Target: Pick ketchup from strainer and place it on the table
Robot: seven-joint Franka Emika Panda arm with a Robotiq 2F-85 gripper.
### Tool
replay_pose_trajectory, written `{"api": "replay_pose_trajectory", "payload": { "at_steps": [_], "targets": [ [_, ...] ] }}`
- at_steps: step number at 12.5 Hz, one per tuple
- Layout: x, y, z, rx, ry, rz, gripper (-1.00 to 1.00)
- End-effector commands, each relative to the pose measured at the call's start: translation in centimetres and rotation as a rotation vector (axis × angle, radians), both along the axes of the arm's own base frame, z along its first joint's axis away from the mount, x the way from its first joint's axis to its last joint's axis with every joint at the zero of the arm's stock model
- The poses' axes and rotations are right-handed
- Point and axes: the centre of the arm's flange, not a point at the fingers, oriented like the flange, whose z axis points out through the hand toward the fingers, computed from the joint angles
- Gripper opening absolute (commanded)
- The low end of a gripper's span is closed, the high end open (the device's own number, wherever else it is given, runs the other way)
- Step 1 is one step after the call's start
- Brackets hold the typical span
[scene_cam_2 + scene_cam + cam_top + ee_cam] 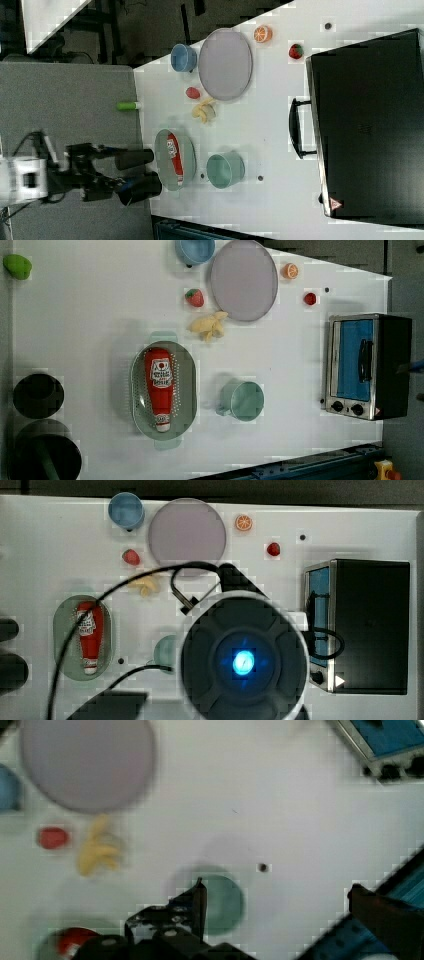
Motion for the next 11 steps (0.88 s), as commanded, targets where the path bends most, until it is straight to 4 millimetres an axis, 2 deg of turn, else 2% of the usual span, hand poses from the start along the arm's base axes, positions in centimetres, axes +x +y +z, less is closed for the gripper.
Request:
{"api": "replay_pose_trajectory", "payload": {
  "at_steps": [1, 4, 6, 9, 11],
  "targets": [
    [1.5, 6.9, -2.4, -0.01, 0.021, 0.074, 1.0],
    [1.9, 14.4, -3.6, -0.018, -0.038, 0.213, 1.0],
    [1.7, 19.5, -5.1, -0.015, -0.056, 0.309, 1.0],
    [0.2, 27.1, -8.4, 0.003, -0.037, 0.459, 1.0],
    [-1.2, 31.3, -11.0, 0.022, -0.001, 0.546, 1.0]
  ]
}}
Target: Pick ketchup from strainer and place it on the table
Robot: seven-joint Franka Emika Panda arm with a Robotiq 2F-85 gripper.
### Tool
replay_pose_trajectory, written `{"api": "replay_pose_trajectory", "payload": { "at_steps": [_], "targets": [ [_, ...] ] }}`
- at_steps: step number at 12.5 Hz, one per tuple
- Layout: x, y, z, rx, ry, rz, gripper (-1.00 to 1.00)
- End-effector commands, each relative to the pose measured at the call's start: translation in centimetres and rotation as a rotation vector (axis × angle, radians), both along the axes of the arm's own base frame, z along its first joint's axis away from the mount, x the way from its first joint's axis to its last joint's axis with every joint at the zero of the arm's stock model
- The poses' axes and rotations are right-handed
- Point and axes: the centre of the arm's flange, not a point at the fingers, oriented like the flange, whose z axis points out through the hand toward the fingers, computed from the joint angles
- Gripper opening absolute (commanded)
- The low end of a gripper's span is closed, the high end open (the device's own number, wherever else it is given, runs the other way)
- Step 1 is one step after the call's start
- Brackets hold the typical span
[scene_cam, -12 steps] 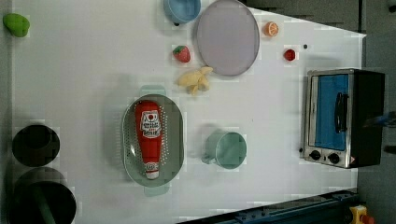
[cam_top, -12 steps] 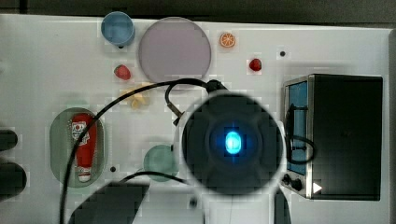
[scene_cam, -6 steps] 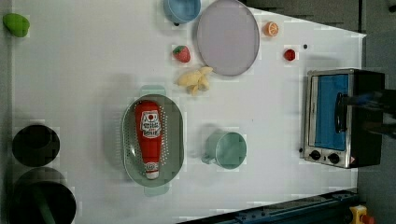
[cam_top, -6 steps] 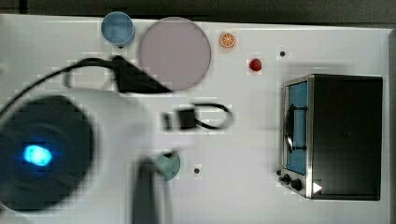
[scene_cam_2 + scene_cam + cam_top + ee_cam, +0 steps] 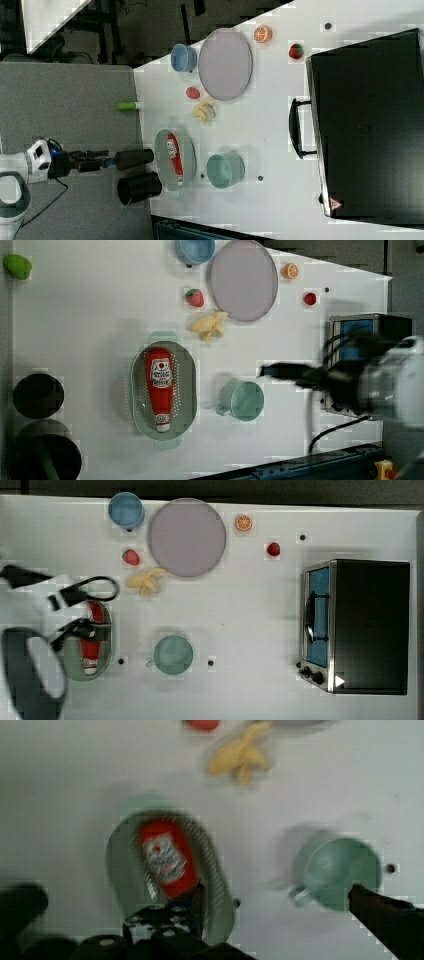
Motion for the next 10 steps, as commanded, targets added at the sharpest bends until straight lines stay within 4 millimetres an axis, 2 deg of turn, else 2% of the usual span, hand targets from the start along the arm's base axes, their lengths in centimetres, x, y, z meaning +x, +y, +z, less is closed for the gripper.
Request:
{"api": "replay_pose_trajectory", "payload": {
  "at_steps": [1, 3, 5, 10],
  "targets": [
    [-2.3, 4.9, -2.0, 0.017, 0.022, 0.062, 1.0],
    [-3.4, 7.1, -5.3, 0.024, 0.069, 0.116, 1.0],
    [-3.8, 8.3, -9.0, 0.038, 0.09, 0.149, 1.0],
    [-3.8, 8.9, -17.4, 0.054, 0.032, 0.233, 1.0]
  ]
}}
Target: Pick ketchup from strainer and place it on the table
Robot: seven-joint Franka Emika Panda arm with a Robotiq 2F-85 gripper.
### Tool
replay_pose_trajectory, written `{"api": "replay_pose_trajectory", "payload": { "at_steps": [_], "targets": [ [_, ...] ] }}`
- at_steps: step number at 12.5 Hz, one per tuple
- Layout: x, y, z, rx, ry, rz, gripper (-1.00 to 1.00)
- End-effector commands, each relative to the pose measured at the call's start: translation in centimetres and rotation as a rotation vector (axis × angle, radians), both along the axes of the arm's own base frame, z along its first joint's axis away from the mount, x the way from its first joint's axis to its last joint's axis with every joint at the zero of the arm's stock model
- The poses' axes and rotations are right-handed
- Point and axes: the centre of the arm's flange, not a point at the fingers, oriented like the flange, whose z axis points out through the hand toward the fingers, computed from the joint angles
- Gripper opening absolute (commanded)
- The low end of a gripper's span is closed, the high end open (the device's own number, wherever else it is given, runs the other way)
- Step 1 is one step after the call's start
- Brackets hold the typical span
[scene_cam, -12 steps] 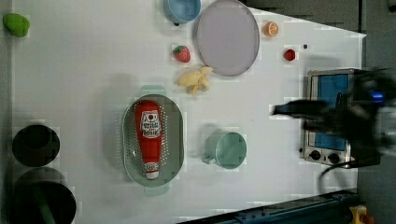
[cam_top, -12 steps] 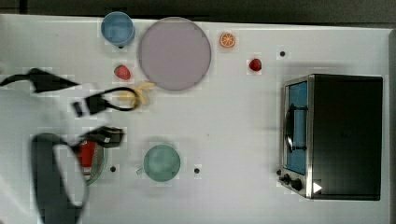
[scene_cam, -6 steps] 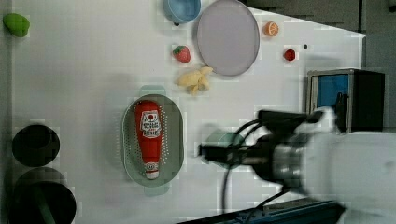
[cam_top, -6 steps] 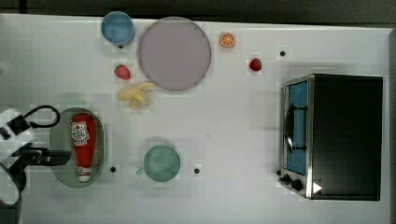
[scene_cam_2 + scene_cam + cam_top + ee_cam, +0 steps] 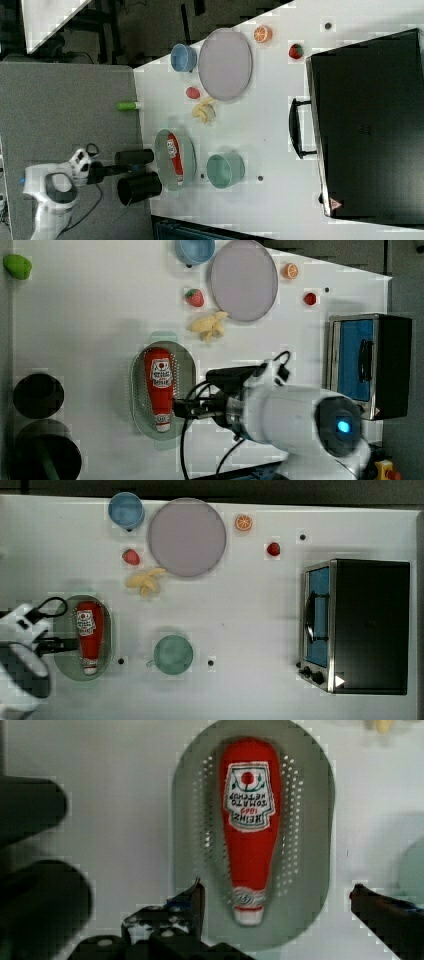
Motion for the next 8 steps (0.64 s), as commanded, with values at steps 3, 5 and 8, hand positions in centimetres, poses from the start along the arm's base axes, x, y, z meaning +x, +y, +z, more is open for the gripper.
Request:
{"api": "replay_pose_trajectory", "payload": {
  "at_steps": [3, 5, 8],
  "targets": [
    [1.1, -1.3, -6.6, 0.063, -0.022, -0.045, 1.0],
    [1.2, -1.1, -9.0, 0.09, -0.014, -0.086, 1.0],
    [0.8, -0.8, -12.4, 0.079, -0.001, -0.118, 1.0]
  ]
}}
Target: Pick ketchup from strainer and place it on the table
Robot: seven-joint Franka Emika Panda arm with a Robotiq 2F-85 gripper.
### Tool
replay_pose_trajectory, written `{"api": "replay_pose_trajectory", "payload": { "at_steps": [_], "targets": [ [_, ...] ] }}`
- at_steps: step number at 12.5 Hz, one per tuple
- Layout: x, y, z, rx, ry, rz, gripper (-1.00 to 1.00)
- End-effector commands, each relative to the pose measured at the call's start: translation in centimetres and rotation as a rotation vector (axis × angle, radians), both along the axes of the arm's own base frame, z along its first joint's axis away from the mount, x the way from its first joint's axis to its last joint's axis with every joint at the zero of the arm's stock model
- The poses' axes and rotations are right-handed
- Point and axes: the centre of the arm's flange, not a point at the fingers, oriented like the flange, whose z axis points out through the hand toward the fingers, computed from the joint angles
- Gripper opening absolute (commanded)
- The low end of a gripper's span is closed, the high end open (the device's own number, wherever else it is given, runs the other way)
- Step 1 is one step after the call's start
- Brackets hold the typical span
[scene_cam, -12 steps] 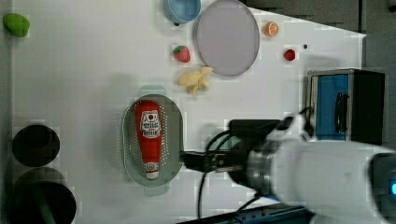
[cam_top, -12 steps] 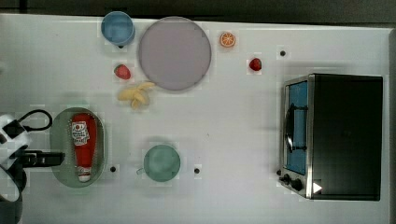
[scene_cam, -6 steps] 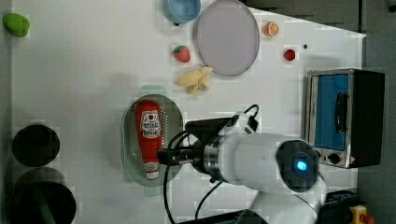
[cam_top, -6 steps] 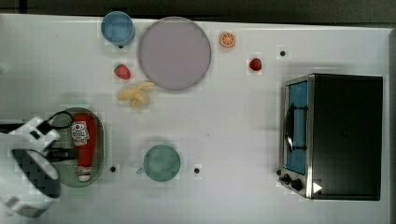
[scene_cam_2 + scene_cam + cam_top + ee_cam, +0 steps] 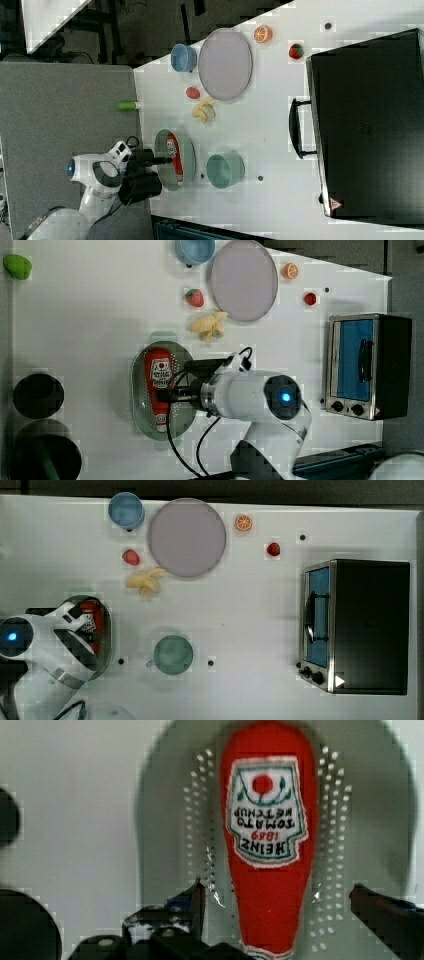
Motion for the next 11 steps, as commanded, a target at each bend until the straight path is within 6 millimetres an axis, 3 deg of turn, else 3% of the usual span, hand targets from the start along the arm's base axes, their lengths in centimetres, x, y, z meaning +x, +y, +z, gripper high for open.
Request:
{"api": "replay_pose_trajectory", "payload": {
  "at_steps": [1, 5, 7, 8, 11],
  "targets": [
    [0.0, 0.7, -0.9, -0.005, -0.026, -0.109, 1.0],
    [0.0, 0.5, -4.5, 0.001, -0.043, -0.083, 1.0],
    [0.3, 0.6, -5.4, 0.013, -0.055, -0.073, 1.0],
    [0.3, 0.6, -5.7, 0.007, -0.053, -0.075, 0.91],
    [0.2, 0.8, -6.0, 0.0, -0.056, -0.069, 0.18]
  ]
}}
